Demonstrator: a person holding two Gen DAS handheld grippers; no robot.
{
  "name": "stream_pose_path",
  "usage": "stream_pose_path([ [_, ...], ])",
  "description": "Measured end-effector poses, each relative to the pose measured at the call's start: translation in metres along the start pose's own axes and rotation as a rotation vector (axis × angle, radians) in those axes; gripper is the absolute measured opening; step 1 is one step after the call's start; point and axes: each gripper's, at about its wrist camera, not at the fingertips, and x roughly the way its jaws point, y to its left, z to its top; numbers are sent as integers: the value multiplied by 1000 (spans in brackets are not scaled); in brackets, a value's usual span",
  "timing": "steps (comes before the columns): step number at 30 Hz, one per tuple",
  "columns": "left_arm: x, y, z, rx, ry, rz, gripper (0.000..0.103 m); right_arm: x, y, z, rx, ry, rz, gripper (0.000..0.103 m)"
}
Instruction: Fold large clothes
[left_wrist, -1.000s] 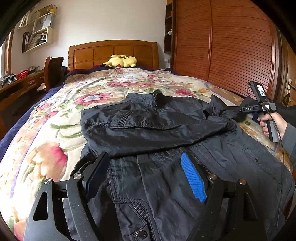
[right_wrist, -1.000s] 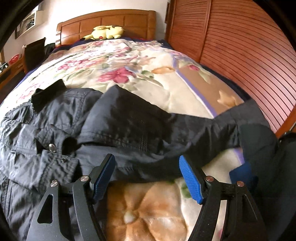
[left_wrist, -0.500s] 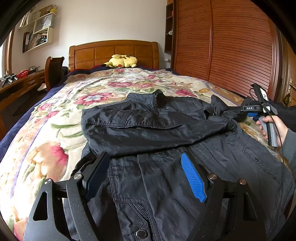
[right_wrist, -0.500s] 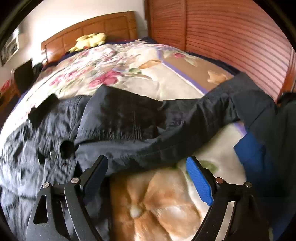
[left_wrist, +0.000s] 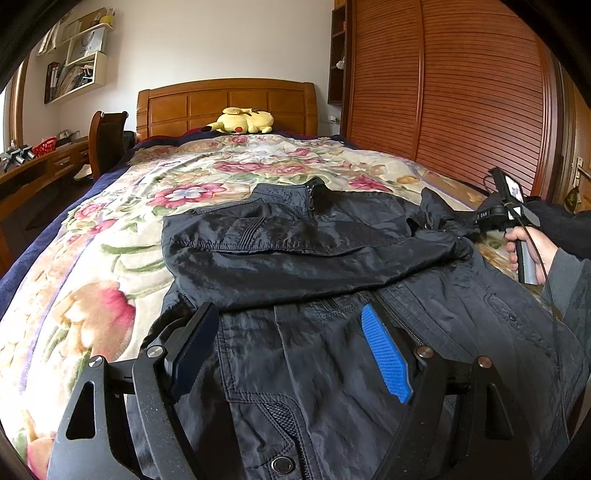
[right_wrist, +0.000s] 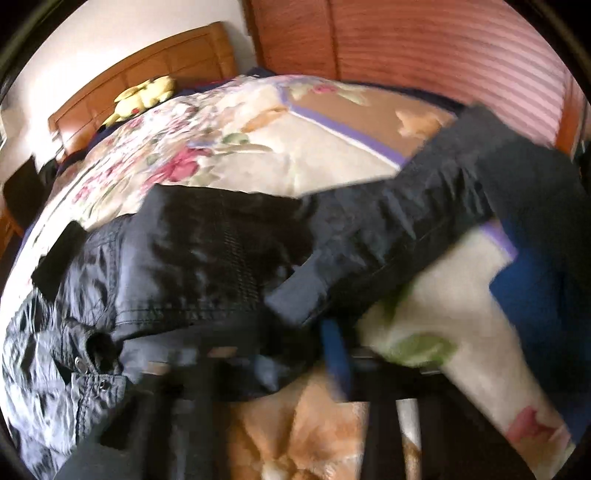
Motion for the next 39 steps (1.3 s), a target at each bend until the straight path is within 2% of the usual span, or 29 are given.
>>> stream_pose_path([
  [2, 0, 0, 0, -1, 0, 1, 81, -11, 11, 5, -57, -50, -11, 8],
  [8, -1, 0, -1, 5, 1, 3, 81, -60, 57, 15, -242, -202, -11, 7],
  [11, -1, -3, -3, 18, 4, 8, 81, -84, 89, 10, -333, -261, 23, 7],
  [14, -3, -8, -3, 37, -2, 16, 81, -103, 125, -8, -436, -307, 94, 7],
  [17, -5, -12, -2, 53, -11, 22, 81, -106, 156, -31, -521, -294, 153, 7],
  [20, -7, -13, -3, 57, -16, 23, 81, -102, 179, -57, -589, -241, 211, 7],
  [25, -8, -10, -2, 46, -11, 19, 81, -80, 194, -90, -652, -123, 225, 7],
  [30, -9, -10, -2, 45, -13, 19, 81, -50, 194, -99, -685, -29, 209, 17],
  [32, -9, -10, -2, 45, -13, 19, 81, -45, 192, -102, -681, -9, 207, 39],
  [34, -9, -10, -2, 44, -13, 19, 81, -46, 188, -101, -660, 9, 219, 55],
  [35, -10, -10, -2, 43, -13, 19, 81, -49, 184, -99, -653, 14, 229, 59],
  [39, -10, -10, -2, 43, -13, 18, 81, -71, 175, -99, -653, 0, 250, 60],
])
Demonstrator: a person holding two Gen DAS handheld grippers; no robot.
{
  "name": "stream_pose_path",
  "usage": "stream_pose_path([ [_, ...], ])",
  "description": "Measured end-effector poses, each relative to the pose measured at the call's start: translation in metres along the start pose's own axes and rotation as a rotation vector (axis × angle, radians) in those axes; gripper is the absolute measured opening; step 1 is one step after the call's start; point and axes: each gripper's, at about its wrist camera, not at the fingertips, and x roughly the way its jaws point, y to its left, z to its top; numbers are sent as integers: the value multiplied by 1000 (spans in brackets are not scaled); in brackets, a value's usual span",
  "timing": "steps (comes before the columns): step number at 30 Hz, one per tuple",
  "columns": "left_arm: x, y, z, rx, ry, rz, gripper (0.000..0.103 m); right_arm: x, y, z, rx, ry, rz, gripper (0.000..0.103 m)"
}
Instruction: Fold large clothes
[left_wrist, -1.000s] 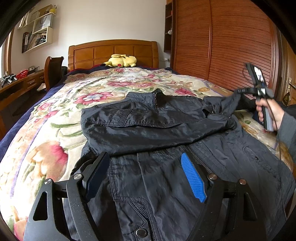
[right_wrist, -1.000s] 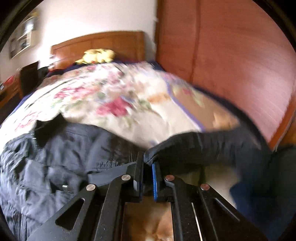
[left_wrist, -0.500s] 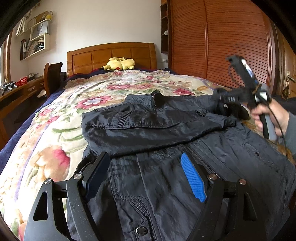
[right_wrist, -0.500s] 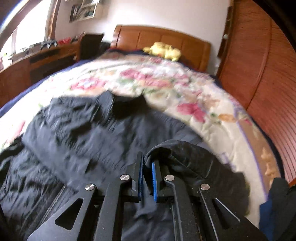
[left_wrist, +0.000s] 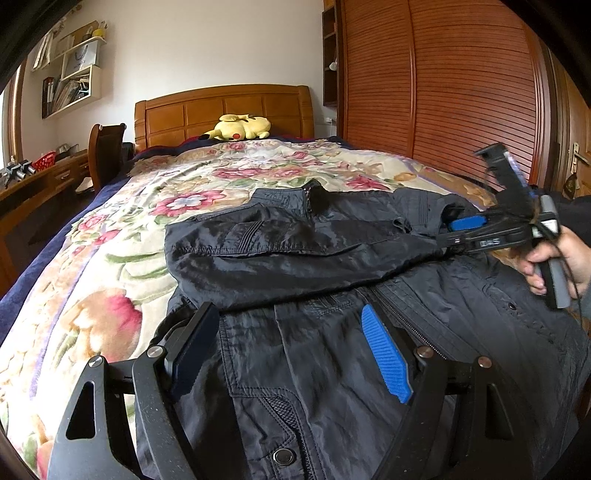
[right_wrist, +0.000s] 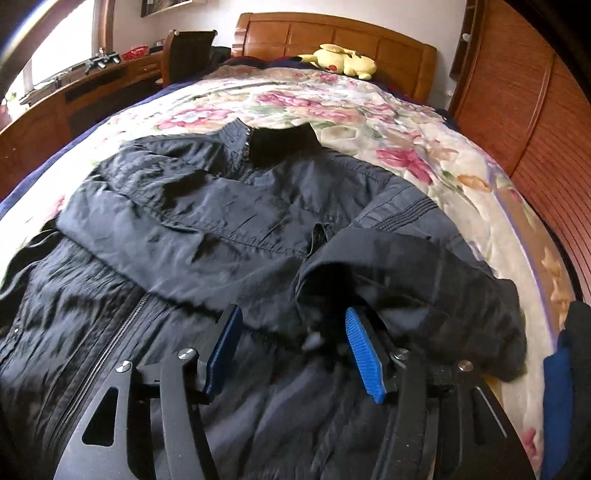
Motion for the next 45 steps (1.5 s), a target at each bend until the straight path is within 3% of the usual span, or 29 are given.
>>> stream_pose_path([
  [6, 0, 0, 0, 2, 0, 0, 81, -60, -14, -18, 18, -104, -3, 62],
  [10, 0, 0, 0, 2, 1, 1, 81, -78, -36, -22, 48, -159, -75, 68],
  [13, 0, 0, 0, 2, 1, 0, 81, -78, -59, -22, 88, -153, -135, 68],
  [17, 1, 0, 0, 1, 1, 0, 81, -66, -77, -23, 120, -131, -193, 69],
  [29, 1, 1, -1, -4, 8, -1, 81, 6, -116, -30, 172, 40, -290, 69],
  [40, 2, 2, -3, -7, 9, 1, 81, 53, -136, -25, 193, 108, -393, 68],
  [42, 2, 3, -3, -10, 8, 0, 81, 55, -135, -24, 197, 108, -392, 61],
  [45, 2, 3, -3, -10, 9, 0, 81, 58, -133, -20, 185, 107, -378, 37],
])
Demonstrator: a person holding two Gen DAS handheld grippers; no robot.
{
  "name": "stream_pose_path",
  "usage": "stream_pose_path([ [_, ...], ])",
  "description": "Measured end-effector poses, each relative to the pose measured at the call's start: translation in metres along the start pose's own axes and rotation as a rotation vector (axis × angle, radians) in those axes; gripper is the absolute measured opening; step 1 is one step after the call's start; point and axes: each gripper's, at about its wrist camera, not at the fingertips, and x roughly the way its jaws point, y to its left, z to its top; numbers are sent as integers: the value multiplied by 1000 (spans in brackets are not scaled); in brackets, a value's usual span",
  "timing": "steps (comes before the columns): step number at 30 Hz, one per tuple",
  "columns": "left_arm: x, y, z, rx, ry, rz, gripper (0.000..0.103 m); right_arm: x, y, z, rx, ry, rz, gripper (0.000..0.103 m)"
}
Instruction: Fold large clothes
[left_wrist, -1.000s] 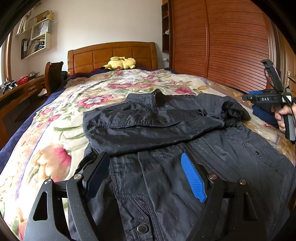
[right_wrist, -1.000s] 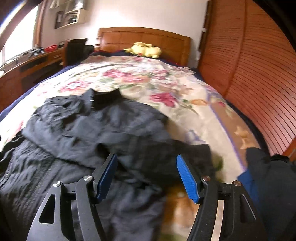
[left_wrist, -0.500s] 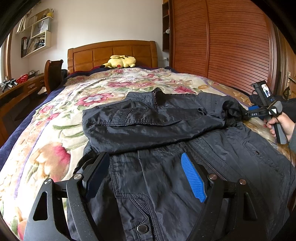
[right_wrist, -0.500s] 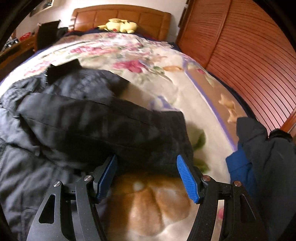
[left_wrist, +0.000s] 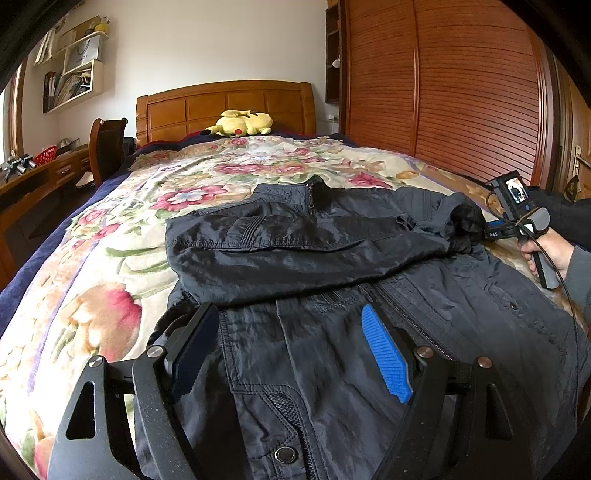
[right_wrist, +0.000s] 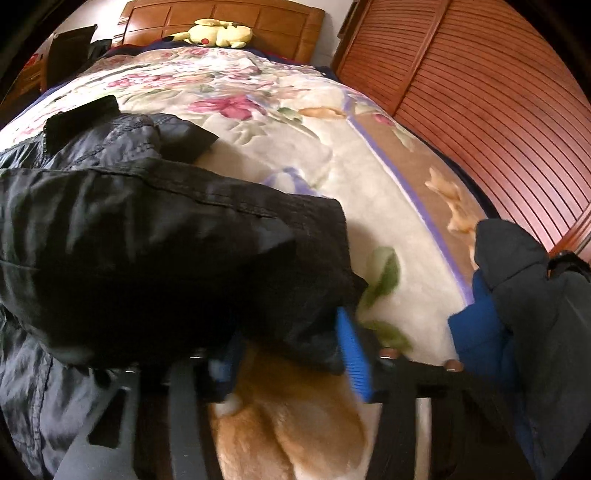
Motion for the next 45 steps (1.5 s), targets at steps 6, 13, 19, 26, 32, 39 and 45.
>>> stream_pose_path([
  [6, -1, 0, -1, 2, -3, 0, 81, -24, 2, 10, 2, -81, -27, 14],
  [13, -2, -1, 2, 0, -7, 1, 81, -93, -4, 36, 55, -264, -35, 12],
  [19, -4, -1, 4, 3, -9, 7, 81, -146, 37, 41, -3, -364, 53, 12],
  [26, -11, 1, 3, 6, -19, 16, 81, -187, 112, 28, -145, -436, 188, 12],
  [32, -14, 11, 4, -17, -25, 25, 81, -207, 153, 16, -215, -458, 273, 12],
  [39, -18, 20, 3, -35, -34, 31, 81, -215, 174, 11, -269, -457, 361, 12],
  [45, -18, 20, 3, -31, -37, 35, 81, -216, 185, -13, -294, -373, 427, 22],
])
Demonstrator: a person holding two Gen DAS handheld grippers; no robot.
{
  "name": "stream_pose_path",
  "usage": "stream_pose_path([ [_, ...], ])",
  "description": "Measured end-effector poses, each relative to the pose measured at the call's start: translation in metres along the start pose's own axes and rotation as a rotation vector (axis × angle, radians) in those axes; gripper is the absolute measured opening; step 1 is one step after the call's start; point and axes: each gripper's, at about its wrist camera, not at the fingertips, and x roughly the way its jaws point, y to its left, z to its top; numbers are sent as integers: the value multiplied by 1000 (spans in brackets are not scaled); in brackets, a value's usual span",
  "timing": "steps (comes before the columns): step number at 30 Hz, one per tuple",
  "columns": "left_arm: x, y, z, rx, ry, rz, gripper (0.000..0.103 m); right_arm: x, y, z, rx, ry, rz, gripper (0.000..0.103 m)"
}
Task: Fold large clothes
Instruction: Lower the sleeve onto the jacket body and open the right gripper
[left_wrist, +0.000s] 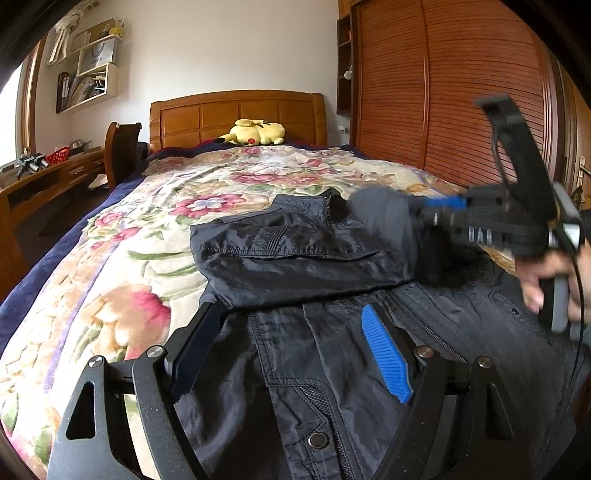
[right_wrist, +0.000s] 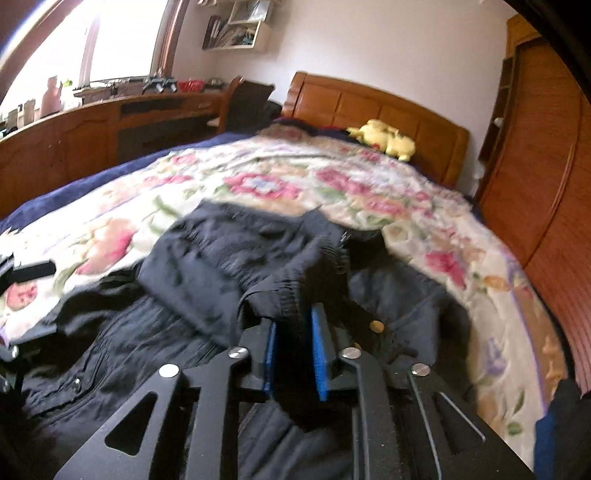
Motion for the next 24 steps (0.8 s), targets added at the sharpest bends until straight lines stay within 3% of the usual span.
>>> stream_pose_path([
  [2, 0, 0, 0, 0, 1, 0, 81, 3, 0, -5, 1, 44, 20, 33],
  [7, -1, 1, -1, -3, 1, 2, 81, 4, -3, -25, -6, 130, 64, 41],
  [9, -1, 1, -1, -4, 2, 1, 81, 3, -9, -25, -6, 138, 78, 49],
  [11, -1, 2, -1, -4, 4, 3, 81, -6, -14, -30, 1, 139, 93, 65],
  [17, -1, -1, -2, 3, 6, 8, 81, -23, -22, -41, 0, 123, 63, 66],
  [24, 1, -2, -3, 0, 12, 3, 81, -23, -52, -72, 99, 137, -29, 66],
])
